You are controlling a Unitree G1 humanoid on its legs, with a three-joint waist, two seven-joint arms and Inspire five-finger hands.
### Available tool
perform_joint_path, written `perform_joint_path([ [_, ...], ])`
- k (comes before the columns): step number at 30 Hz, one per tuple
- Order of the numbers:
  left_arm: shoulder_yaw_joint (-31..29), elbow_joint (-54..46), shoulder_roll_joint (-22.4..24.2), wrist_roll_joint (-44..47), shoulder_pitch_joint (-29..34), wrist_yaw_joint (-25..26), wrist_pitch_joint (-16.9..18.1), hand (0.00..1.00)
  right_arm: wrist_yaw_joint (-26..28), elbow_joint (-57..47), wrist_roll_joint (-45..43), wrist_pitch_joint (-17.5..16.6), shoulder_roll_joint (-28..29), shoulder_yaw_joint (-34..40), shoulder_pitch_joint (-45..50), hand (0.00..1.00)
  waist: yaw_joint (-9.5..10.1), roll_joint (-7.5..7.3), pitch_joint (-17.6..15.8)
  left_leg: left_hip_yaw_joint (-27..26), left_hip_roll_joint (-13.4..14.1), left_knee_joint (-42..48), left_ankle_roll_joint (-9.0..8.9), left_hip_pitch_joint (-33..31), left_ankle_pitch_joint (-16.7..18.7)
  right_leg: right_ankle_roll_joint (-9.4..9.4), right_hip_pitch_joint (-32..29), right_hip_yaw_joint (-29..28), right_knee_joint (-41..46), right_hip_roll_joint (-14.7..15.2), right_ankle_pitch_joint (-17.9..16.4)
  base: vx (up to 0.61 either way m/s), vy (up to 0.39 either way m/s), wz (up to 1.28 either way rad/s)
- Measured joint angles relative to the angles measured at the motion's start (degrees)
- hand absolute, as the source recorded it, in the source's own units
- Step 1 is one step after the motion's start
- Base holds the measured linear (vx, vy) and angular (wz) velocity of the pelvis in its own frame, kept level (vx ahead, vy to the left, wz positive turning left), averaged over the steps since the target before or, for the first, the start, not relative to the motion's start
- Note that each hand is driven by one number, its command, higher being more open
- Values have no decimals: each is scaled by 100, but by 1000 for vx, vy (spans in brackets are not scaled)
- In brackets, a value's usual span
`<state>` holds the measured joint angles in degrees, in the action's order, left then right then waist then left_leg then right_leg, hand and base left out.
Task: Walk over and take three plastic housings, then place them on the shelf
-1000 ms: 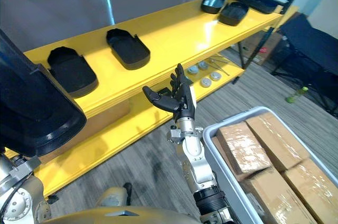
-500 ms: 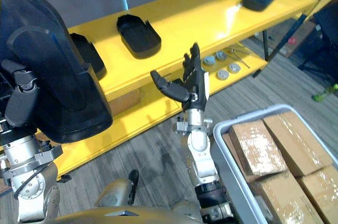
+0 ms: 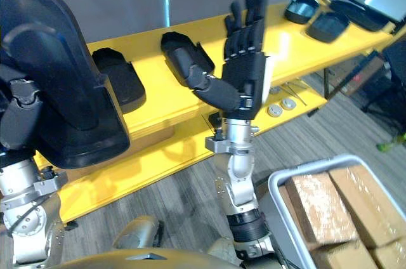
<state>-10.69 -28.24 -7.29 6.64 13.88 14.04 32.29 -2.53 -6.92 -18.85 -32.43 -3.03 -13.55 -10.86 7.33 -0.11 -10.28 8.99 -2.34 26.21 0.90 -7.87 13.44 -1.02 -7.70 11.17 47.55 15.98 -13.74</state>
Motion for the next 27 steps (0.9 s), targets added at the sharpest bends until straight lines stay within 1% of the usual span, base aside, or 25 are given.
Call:
perform_joint_path([
  [1,20,21,-8,39,-129,36,8,0,24,-4,13,65,-38,2,-41,100,-52,20,12,277,-3,-282,-40,185,-110,-48,-4,-159,-822,-470,-168,238,-54,113],
  [2,59,88,-17,98,-260,64,24,0,11,-9,12,67,-112,11,-94,100,-147,33,19,510,-17,-440,-91,262,-183,-78,-33,-410,-1400,-817,-183,287,-109,164],
  [3,141,207,-39,164,-439,96,28,0,-20,-21,13,81,-243,76,-184,100,-238,-3,56,825,-89,-501,-138,310,-205,-97,-153,-740,-1847,-1104,-165,285,-150,162],
  [4,197,311,-54,199,-504,96,32,0,-55,-60,27,112,-330,123,-195,100,-289,-25,71,1032,-201,-526,-162,360,-194,-161,-209,-855,-2152,-1133,-78,350,-199,166],
  [5,271,393,-60,210,-485,105,25,0,-43,-108,-20,126,-383,160,-193,100,-284,-102,112,1157,-375,-524,-270,446,-127,-116,-210,-861,-2622,-1020,479,295,-199,121],
  [6,310,430,-18,205,-446,122,32,0,-22,-122,-72,129,-394,185,-185,100,-293,-106,138,1197,-433,-479,-337,464,-77,-185,-201,-836,-2627,-952,634,281,-211,113],
  [7,436,443,111,205,-287,145,2,0,23,-129,-192,139,-444,232,-163,100,-264,111,228,1181,-288,-425,-417,443,-10,-162,-15,-599,-2726,-1031,637,301,-220,83],
  [8,431,423,141,209,-169,116,2,0,81,-199,-324,170,-488,320,-175,100,-143,234,294,1017,-117,-466,-434,425,0,-110,148,-428,-2970,-1120,626,283,-195,69],
  [10,427,423,156,232,-154,32,1,0,113,-246,-437,171,-508,401,-175,100,-110,278,310,730,8,-508,-457,421,-18,-68,287,-252,-3086,-1161,615,145,-100,45],
  [11,426,423,193,270,-157,-61,1,0,115,-269,-448,171,-533,483,-175,100,-129,284,314,441,96,-559,-475,423,-55,-48,389,-118,-3142,-1160,603,135,-92,62],
  [12,428,422,240,279,-158,-169,2,0,115,-303,-446,171,-571,614,-176,100,-145,284,316,-1,182,-625,-459,419,-112,-35,507,39,-3238,-1143,596,175,-119,75],
  [13,429,422,262,278,-160,-245,2,0,113,-343,-445,171,-586,736,-177,100,-167,282,317,-358,216,-754,-410,421,-215,-32,627,186,-3376,-1089,594,120,-74,67],
  [14,429,423,266,278,-164,-267,2,0,108,-376,-444,171,-590,801,-177,100,-181,281,318,-493,205,-821,-411,418,-274,-32,668,276,-3433,-1037,594,85,-32,70],
  [15,428,421,283,278,-165,-298,3,0,98,-451,-443,174,-606,918,-174,100,-225,281,321,-670,161,-875,-427,363,-353,-32,727,416,-3524,-906,598,54,39,86],
  [16,431,424,280,277,-191,-338,5,0,94,-486,-443,172,-559,1066,-174,100,-314,277,318,-943,278,-691,-398,162,-219,-32,778,607,-3547,-762,599,44,85,89],
  [17,435,427,281,277,-204,-368,5,0,80,-485,-445,177,-547,1128,-170,100,-335,269,313,-1068,410,-587,-414,71,-204,-32,791,660,-3528,-698,599,31,157,85],
  [18,435,427,284,278,-204,-408,5,0,69,-485,-446,189,-527,1192,-168,100,-359,255,304,-1172,695,-418,-463,-100,-234,-33,803,756,-3444,-525,599,33,225,64],
  [19,437,439,284,278,-205,-431,5,0,69,-485,-445,207,-505,1201,-168,100,-405,226,286,-1216,934,-366,-489,-209,-345,-39,849,822,-3365,-288,597,30,255,55],
  [20,437,453,285,279,-205,-449,5,0,69,-485,-442,220,-496,1193,-162,100,-426,207,274,-1232,1039,-367,-485,-245,-460,-45,863,857,-3284,-131,594,39,328,47],
  [21,472,486,278,312,-209,-502,5,0,61,-486,-433,227,-495,1183,-132,100,-458,149,239,-1254,1214,-457,-416,-282,-772,-58,878,887,-3092,197,588,54,380,33],
  [22,545,501,274,416,-207,-581,7,0,38,-486,-435,227,-495,1189,-106,100,-474,161,247,-1223,1335,-670,-338,-248,-1283,-230,871,865,-2883,537,559,61,400,28],
  [23,556,500,275,442,-207,-625,22,0,29,-486,-437,224,-497,1189,-111,100,-486,181,258,-1176,1375,-800,-253,-198,-1773,-412,862,799,-2796,695,523,65,449,-2],
  [24,554,518,273,449,-202,-697,91,0,20,-482,-436,215,-532,1191,-114,100,-467,267,323,-824,1227,-847,-540,-99,-2042,-895,768,537,-2694,939,433,41,531,-21],
  [26,507,521,245,462,-179,-825,135,0,-70,-445,-403,211,-424,1164,-91,100,-494,233,300,-881,958,-687,-901,-124,-997,-1097,693,231,-2949,1206,540,4,675,-19],
  [27,510,522,216,479,-161,-873,135,0,-103,-423,-405,210,-368,1181,-90,100,-514,235,298,-928,923,-648,-1073,-137,-708,-1212,723,207,-3078,1223,618,-38,609,-15],
])
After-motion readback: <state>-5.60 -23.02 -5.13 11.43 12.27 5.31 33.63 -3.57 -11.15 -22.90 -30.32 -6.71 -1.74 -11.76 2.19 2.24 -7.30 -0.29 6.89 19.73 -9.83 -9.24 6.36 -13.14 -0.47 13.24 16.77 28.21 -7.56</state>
